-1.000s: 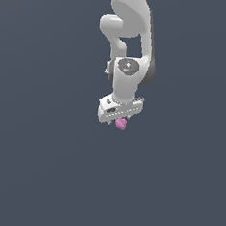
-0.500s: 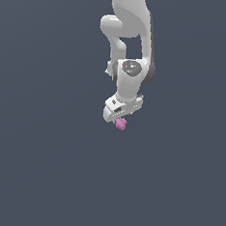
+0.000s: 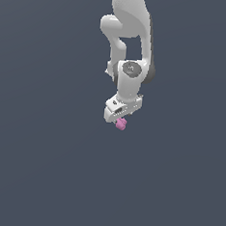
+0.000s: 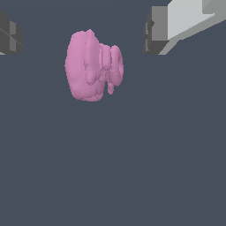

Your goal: Pick up the object and move it to a goal position.

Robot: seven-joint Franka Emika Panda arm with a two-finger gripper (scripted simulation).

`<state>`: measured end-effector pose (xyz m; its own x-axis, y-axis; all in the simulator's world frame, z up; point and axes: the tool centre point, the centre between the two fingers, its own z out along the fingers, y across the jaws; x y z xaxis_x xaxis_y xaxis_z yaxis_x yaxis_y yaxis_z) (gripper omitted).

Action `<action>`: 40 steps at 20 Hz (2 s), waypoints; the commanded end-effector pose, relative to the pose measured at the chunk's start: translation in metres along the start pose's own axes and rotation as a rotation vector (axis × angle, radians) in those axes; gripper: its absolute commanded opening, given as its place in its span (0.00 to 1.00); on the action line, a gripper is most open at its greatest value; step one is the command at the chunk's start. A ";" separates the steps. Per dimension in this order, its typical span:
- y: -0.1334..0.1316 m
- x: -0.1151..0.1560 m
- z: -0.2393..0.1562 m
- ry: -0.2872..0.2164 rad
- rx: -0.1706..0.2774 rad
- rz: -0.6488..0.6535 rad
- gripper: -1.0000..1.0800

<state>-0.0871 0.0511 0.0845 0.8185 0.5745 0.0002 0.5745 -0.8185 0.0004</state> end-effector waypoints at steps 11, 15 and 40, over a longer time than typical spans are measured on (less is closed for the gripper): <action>-0.001 -0.001 0.044 0.000 0.001 -0.005 0.96; -0.001 -0.001 0.046 0.000 0.000 -0.005 0.00; 0.031 -0.031 -0.006 0.000 0.000 -0.006 0.00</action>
<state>-0.0933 0.0161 0.0808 0.8152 0.5792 -0.0001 0.5792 -0.8152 0.0001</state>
